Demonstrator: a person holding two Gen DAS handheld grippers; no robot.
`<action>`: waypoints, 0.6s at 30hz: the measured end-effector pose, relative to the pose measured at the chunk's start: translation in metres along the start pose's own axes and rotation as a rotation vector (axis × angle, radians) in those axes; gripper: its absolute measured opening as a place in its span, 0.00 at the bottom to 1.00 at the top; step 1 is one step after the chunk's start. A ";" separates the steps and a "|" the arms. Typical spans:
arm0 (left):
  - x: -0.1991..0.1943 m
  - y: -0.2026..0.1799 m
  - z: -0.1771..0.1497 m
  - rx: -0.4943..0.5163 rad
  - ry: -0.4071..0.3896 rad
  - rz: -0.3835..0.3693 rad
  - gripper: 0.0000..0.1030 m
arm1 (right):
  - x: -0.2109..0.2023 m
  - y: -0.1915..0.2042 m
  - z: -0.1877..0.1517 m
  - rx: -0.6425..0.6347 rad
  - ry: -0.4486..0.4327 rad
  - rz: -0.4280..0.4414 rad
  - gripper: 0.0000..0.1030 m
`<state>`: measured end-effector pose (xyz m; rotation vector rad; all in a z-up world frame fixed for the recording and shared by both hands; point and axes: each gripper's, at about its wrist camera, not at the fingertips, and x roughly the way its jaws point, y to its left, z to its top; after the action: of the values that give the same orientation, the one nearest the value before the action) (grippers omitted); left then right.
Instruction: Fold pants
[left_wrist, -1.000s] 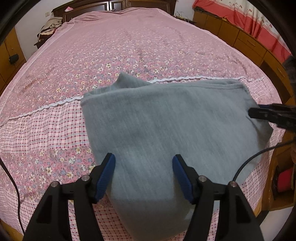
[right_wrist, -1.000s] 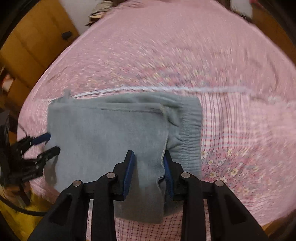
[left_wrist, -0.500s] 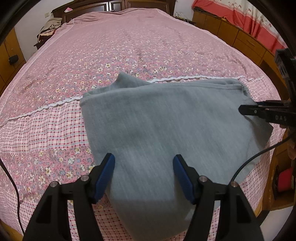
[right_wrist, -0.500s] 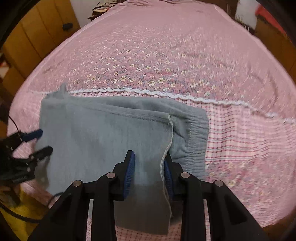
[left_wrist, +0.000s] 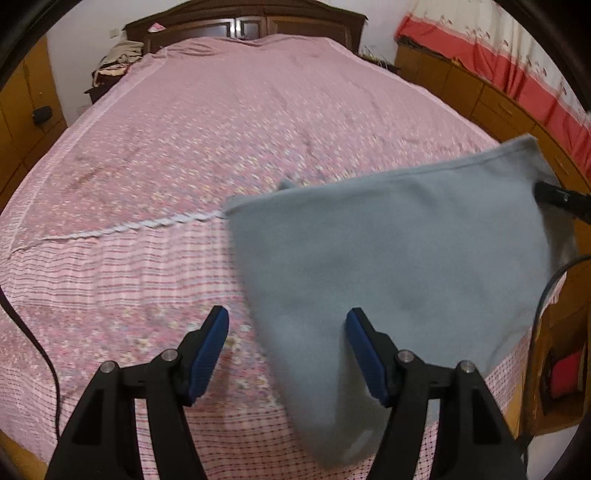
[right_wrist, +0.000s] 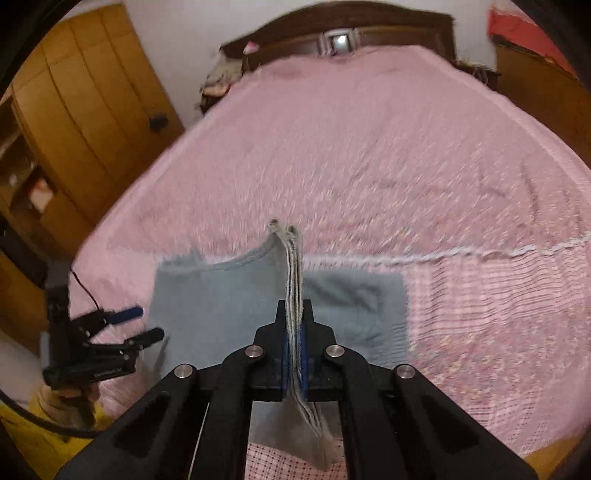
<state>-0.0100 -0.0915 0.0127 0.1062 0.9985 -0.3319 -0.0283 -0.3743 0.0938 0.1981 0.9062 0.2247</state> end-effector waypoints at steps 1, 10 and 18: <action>-0.002 0.003 0.001 -0.007 -0.007 0.001 0.67 | -0.005 -0.002 0.002 0.000 -0.014 -0.023 0.05; 0.009 0.002 -0.002 0.013 0.027 0.021 0.67 | 0.051 -0.029 -0.018 -0.040 0.114 -0.241 0.06; 0.012 0.008 0.005 -0.002 0.027 -0.005 0.67 | 0.068 -0.049 -0.023 0.023 0.150 -0.260 0.16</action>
<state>0.0028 -0.0879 0.0047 0.1067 1.0258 -0.3349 -0.0006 -0.4011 0.0162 0.0841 1.0733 -0.0128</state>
